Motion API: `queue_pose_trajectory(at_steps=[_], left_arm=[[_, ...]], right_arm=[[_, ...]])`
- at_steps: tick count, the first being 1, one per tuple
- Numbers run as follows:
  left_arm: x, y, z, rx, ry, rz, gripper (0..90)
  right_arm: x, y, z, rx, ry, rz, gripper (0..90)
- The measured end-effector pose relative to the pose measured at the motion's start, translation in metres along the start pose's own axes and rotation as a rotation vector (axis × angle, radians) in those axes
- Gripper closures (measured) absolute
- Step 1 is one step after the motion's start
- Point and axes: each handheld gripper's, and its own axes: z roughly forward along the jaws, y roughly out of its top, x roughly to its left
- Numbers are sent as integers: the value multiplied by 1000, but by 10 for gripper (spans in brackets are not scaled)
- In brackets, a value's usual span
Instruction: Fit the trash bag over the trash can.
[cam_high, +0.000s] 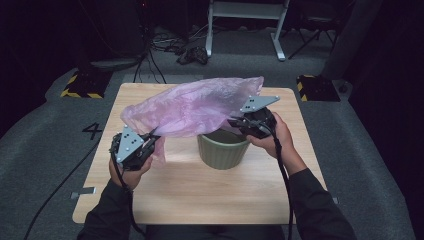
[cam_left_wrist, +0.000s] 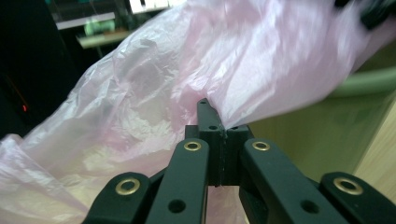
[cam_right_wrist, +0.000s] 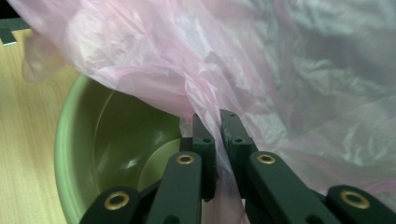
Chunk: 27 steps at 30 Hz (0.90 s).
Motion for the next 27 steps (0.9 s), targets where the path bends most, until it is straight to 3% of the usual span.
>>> queue_pose_trajectory(at_steps=[10,14,16,21,24,27], left_arm=[[-7,45,-13,-101,-15,46,899],[-10,57,-15,-130,5,64,899],[-8,61,-18,-149,-4,48,899],[-1,66,-25,-167,26,46,899],[0,66,-25,-162,10,40,899],[-5,66,-19,-139,-2,52,899]], right_arm=[[4,12,13,77,57,30,854],[7,16,21,111,84,35,857],[10,18,23,108,108,36,866],[18,24,24,115,122,19,873],[19,25,25,115,127,20,866],[20,26,27,117,106,12,782]])
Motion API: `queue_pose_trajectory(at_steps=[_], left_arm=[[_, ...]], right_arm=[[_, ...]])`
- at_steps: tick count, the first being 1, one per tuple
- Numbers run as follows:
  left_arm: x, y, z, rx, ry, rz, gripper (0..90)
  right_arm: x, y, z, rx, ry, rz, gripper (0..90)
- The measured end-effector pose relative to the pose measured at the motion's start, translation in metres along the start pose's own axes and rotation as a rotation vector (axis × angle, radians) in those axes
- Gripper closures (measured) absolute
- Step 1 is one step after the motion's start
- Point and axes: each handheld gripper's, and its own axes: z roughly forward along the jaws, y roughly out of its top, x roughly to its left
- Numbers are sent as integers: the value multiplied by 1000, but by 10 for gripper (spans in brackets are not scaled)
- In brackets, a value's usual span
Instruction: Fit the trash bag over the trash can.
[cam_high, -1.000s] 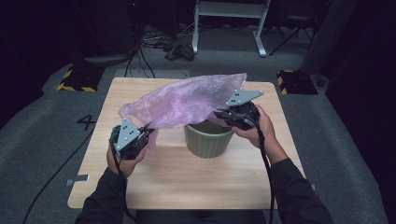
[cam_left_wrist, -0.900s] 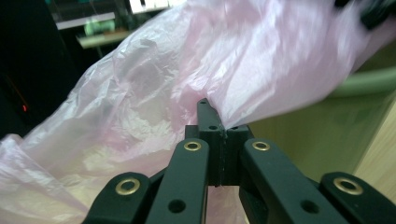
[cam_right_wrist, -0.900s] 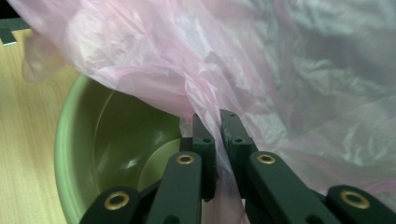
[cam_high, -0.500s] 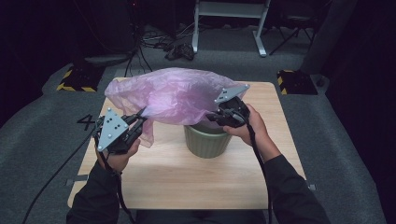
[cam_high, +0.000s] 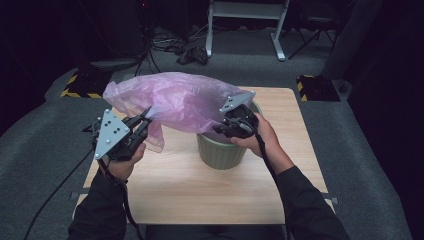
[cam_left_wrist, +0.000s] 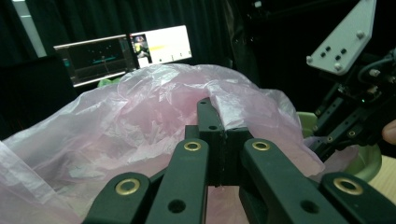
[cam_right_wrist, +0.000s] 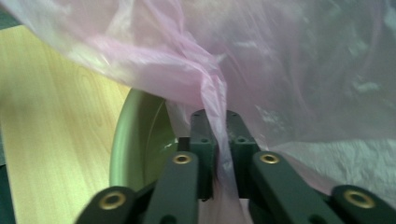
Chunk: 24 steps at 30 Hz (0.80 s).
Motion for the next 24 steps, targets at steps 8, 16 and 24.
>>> queue_pose_trajectory(at_steps=[8,16,24], left_arm=[[-3,-10,15,42,-12,3,899],[4,-21,13,60,-22,3,899],[-9,-19,18,52,-54,34,899]], right_arm=[[-4,-14,-28,-161,-42,17,360],[-27,-39,-73,-301,-71,78,436],[-47,-34,-55,-183,-306,93,561]])
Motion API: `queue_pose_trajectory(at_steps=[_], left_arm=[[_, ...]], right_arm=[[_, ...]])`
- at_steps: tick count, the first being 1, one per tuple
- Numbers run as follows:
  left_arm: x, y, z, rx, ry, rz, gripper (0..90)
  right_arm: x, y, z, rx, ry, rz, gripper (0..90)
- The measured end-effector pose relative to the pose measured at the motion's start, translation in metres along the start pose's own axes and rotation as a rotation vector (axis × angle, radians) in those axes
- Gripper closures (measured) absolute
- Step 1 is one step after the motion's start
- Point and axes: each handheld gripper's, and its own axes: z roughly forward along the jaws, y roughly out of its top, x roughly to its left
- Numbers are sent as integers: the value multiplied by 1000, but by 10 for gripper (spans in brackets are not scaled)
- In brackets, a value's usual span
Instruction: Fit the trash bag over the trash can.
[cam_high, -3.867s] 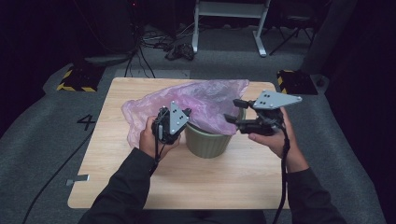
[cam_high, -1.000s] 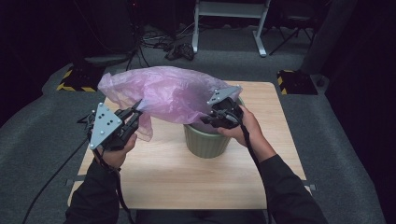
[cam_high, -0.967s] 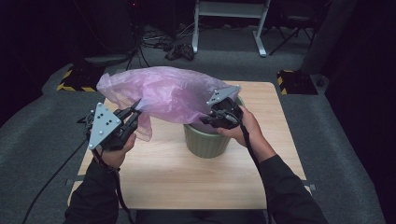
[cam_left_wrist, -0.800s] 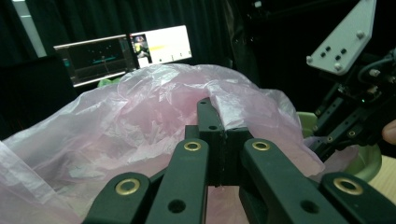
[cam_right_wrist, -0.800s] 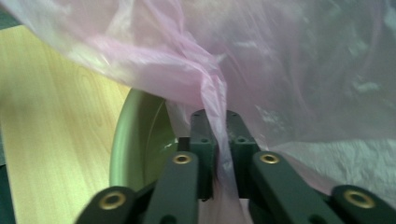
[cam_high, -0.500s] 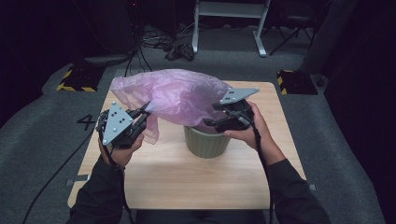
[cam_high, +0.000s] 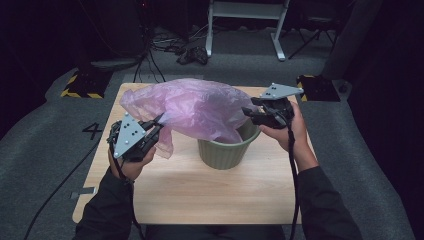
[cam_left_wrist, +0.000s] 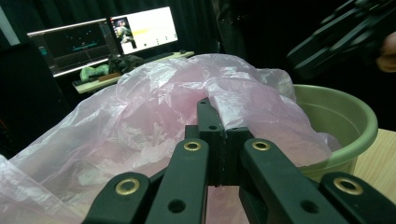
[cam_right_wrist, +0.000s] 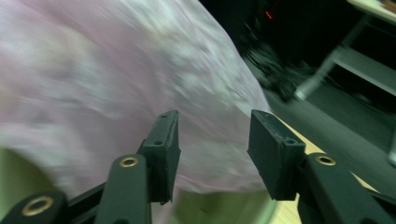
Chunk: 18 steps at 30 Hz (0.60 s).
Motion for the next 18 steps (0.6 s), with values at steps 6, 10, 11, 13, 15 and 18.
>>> queue_pose_trajectory(at_steps=[6,10,11,13,15,18], left_arm=[[-2,1,0,-15,-20,-3,899],[-5,3,-1,-20,-29,3,899],[-6,4,-1,-27,-33,2,899],[-8,6,-2,-30,-39,4,899],[-9,8,-2,-33,-43,8,899],[-12,10,-1,-34,-46,20,899]], right_arm=[[0,0,29,124,55,-38,688],[4,0,41,181,95,-30,781],[5,0,43,194,99,-33,795],[7,-1,49,234,110,-40,819],[9,-2,53,258,119,-55,820],[13,-2,51,243,147,-73,818]])
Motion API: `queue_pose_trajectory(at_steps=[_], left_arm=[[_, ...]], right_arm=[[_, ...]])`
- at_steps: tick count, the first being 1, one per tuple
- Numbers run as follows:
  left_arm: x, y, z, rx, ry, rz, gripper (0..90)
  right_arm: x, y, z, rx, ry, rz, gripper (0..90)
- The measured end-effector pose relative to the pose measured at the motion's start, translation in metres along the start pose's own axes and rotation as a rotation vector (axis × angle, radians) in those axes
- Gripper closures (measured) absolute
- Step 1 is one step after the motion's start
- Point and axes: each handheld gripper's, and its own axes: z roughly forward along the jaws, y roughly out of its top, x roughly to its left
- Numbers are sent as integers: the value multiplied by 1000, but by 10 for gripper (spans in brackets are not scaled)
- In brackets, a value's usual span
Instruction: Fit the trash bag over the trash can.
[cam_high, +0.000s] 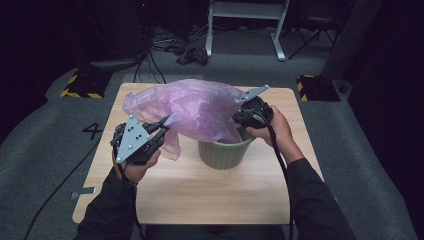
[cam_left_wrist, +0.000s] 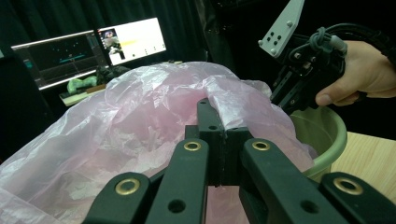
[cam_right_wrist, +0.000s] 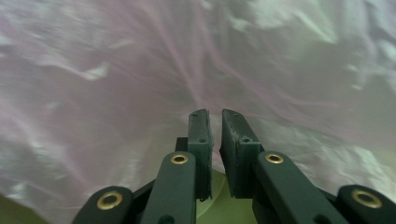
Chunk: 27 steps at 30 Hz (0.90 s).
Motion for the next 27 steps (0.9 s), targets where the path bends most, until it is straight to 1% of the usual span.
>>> queue_pose_trajectory(at_steps=[1,2,3,4,5,6,7,8,9,10,11,12,14,15,16,17,18,19,20,21,23,24,26,27], left_arm=[[-1,0,0,-1,0,-2,899],[-1,0,1,0,2,0,899],[-1,-1,0,4,5,6,899],[0,-2,0,6,7,4,899],[2,-4,-2,9,13,2,899],[3,-5,-3,11,14,-2,899],[5,-7,-4,16,17,-8,899],[7,-8,-5,17,20,-12,899],[8,-10,-6,17,22,-14,899],[9,-10,-7,16,23,-13,899],[10,-11,-8,16,20,-19,899],[10,-12,-8,14,19,-22,899],[11,-13,-8,19,13,-18,899],[10,-13,-7,17,5,-27,899],[10,-14,-6,21,1,-17,899],[9,-14,-5,22,-5,-22,899],[9,-15,-4,24,-9,-18,899],[8,-16,-2,21,-16,-20,899],[7,-16,-2,21,-20,-18,899],[7,-16,-1,21,-25,-23,899],[6,-17,0,22,-30,-22,899],[6,-18,1,25,-34,-27,899],[6,-18,2,26,-36,-21,899],[6,-18,3,27,-37,-21,899]], right_arm=[[2,-1,-2,-13,12,-8,806],[3,-1,-6,-31,19,-15,772],[4,-2,-11,-62,17,-17,719],[4,-3,-17,-98,10,-10,672],[4,-4,-22,-120,6,-8,630],[3,-5,-29,-147,-10,-11,580],[3,-5,-33,-161,-23,-9,520],[1,-5,-39,-182,-54,-10,453],[-1,-5,-42,-189,-85,-14,420],[-2,-5,-44,-200,-107,-13,362],[-3,-4,-45,-210,-108,-5,315],[-5,-3,-46,-214,-109,-7,283],[-6,0,-45,-226,-139,-23,222],[-7,2,-44,-228,-146,-29,209],[-9,4,-41,-226,-143,-32,199],[-11,6,-38,-220,-133,-27,190],[-13,8,-34,-211,-126,-30,189],[-14,9,-31,-205,-129,-33,194],[-17,10,-26,-196,-129,-30,188],[-19,10,-22,-188,-118,-23,189],[-24,11,-15,-169,-104,-13,212],[-26,11,-12,-153,-94,-1,242],[-29,10,-5,-121,-58,-11,376],[-30,10,-1,-100,-50,-19,460]])
